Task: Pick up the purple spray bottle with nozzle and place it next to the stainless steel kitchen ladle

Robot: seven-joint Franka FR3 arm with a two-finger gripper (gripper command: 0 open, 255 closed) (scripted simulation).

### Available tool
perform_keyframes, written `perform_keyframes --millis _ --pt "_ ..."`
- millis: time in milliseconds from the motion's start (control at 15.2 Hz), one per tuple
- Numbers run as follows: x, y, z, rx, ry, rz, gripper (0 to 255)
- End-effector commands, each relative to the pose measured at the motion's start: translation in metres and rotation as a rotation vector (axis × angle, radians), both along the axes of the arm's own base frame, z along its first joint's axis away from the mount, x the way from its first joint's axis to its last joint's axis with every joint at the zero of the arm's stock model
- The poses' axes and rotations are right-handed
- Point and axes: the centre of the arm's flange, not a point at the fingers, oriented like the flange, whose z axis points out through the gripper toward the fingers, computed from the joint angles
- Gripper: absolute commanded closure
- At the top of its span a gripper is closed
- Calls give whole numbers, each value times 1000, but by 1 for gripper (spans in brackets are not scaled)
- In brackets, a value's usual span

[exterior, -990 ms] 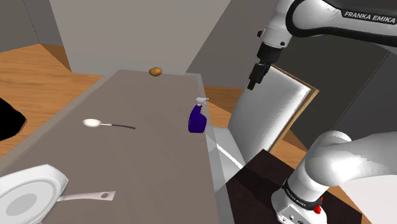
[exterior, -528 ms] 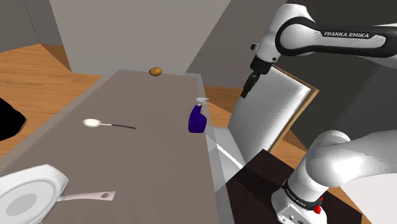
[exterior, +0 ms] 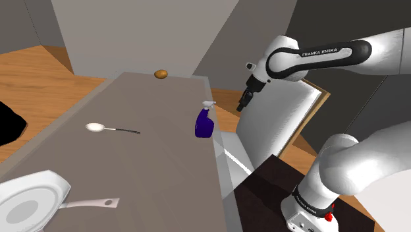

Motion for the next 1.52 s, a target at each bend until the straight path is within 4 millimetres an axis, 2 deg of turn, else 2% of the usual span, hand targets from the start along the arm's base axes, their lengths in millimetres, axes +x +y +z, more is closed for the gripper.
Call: perform_keyframes --millis 0,396,792,1254,1452 --pt "14 -5 -20 17 -35 55 0" --pt "64 -12 -82 77 -122 212 0" --pt "119 -7 -139 137 -208 369 0" --pt "131 9 -170 137 -208 369 0" --pt "132 10 -172 137 -208 369 0"
